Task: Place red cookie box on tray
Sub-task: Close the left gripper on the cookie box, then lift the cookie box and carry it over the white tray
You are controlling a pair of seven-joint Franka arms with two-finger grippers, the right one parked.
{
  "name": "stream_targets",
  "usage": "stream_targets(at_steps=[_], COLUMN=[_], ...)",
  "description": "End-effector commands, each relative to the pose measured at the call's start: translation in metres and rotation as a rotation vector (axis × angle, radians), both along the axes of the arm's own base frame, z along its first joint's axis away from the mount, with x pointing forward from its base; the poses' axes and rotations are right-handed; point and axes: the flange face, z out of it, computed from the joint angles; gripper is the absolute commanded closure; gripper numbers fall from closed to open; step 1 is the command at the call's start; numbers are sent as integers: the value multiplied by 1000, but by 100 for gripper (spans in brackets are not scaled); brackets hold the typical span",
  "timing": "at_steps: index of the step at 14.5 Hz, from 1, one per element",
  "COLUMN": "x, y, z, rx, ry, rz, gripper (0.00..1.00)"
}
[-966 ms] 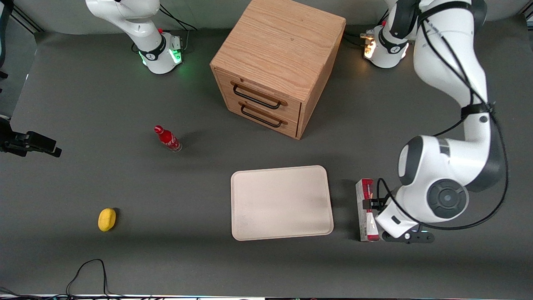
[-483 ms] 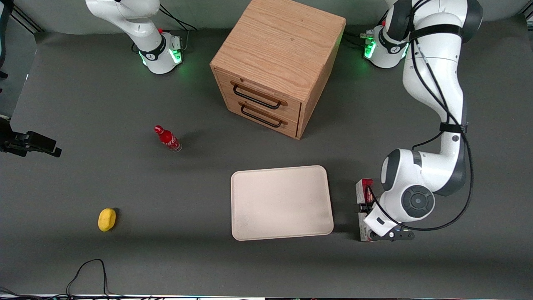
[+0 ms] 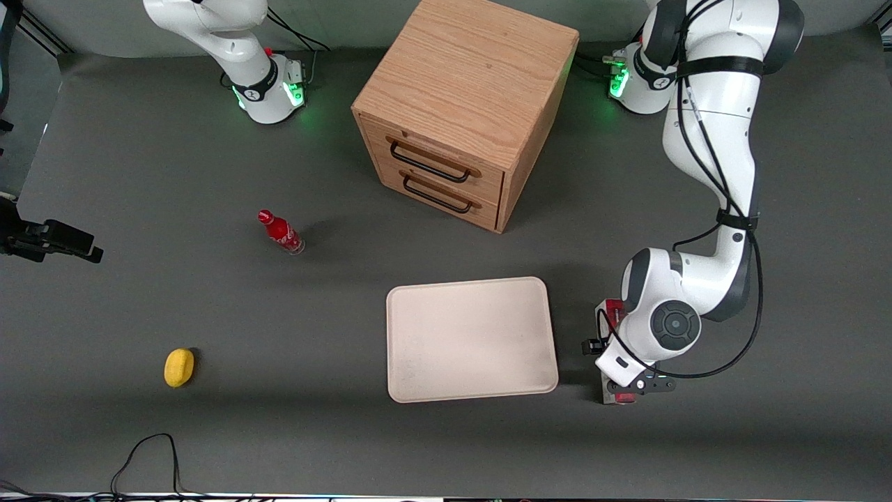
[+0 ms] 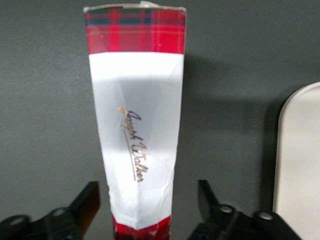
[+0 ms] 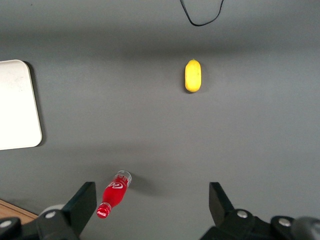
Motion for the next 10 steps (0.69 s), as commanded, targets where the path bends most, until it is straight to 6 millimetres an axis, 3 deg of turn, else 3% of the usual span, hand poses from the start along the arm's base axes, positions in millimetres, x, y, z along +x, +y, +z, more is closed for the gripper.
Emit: stream_targets(at_steps=[1, 3, 6, 8, 10], x=[-7, -6, 1, 3, 3], y=[-1, -2, -5, 1, 25], z=[13, 24, 59, 98, 150], rx=[8, 8, 16, 39, 28], ry=[2, 12, 44, 46, 18], rz=[4, 5, -11, -88, -153], gripper=[100, 100, 100, 100, 100])
